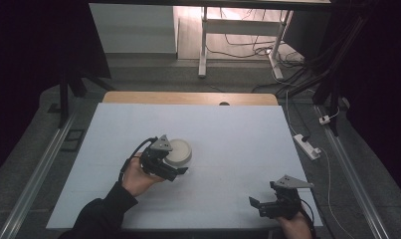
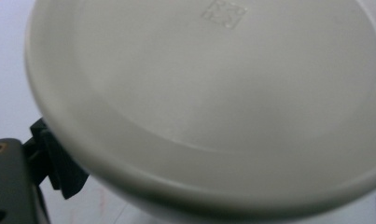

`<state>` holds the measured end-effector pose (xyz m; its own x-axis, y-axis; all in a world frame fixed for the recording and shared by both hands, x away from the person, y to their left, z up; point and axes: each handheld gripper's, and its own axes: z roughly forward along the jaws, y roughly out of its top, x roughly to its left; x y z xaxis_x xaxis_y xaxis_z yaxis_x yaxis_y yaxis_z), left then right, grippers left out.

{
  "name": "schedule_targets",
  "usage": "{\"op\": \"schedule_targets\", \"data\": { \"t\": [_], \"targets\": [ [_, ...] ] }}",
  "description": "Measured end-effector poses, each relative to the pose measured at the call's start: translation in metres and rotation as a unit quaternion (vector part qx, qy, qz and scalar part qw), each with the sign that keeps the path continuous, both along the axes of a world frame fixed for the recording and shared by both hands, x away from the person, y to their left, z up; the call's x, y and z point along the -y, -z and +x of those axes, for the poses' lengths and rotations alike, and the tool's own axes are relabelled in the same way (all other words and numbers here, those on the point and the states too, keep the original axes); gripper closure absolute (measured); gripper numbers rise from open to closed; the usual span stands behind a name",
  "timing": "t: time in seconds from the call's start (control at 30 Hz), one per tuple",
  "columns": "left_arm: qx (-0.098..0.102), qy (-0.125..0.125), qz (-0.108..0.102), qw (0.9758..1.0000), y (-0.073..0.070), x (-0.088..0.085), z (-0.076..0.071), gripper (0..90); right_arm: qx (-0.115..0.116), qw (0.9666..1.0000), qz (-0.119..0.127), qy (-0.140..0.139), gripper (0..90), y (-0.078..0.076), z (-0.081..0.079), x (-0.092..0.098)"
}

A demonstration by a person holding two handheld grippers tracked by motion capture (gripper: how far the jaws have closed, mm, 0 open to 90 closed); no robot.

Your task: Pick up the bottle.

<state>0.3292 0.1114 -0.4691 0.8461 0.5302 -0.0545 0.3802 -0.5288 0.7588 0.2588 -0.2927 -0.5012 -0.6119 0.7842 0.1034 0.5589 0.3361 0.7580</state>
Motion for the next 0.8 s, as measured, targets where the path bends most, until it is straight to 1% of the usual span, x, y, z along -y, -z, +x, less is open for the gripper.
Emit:
{"op": "schedule_targets", "data": {
  "t": [0.13, 0.2, 0.43, 0.53, 0.57, 0.8],
  "targets": [
    [-0.004, 0.012, -0.004, 0.9999, 0.0, 0.007, -0.003, 7.4, 0.0, 1.0, 0.0, 0.0, 0.0, 0.0, 0.0, 0.0],
    [-0.004, 0.017, -0.001, 0.9998, 0.0, 0.009, -0.005, 7.4, 0.0, 1.0, 0.0, 0.0, 0.0, 0.0, 0.0, 0.0],
    [-0.008, 0.035, -0.005, 0.9994, 0.0, 0.018, -0.01, 7.4, 0.0, 1.0, 0.0, 0.0, 0.0, 0.0, 0.0, 0.0],
    [-0.007, 0.041, -0.003, 0.9991, 0.0, 0.02, -0.012, 7.4, 0.0, 1.0, 0.0, 0.0, 0.0, 0.0, 0.0, 0.0],
    [-0.007, 0.044, -0.004, 0.999, -0.001, 0.024, -0.014, 7.4, 0.0, 1.0, 0.0, -0.001, 0.0, 0.0, 0.0, 0.0],
    [-0.007, 0.064, 0.003, 0.9979, -0.001, 0.032, -0.019, 7.5, 0.001, 1.0, 0.0, -0.001, 0.0, 0.0, 0.0, 0.0]
  ]
}}
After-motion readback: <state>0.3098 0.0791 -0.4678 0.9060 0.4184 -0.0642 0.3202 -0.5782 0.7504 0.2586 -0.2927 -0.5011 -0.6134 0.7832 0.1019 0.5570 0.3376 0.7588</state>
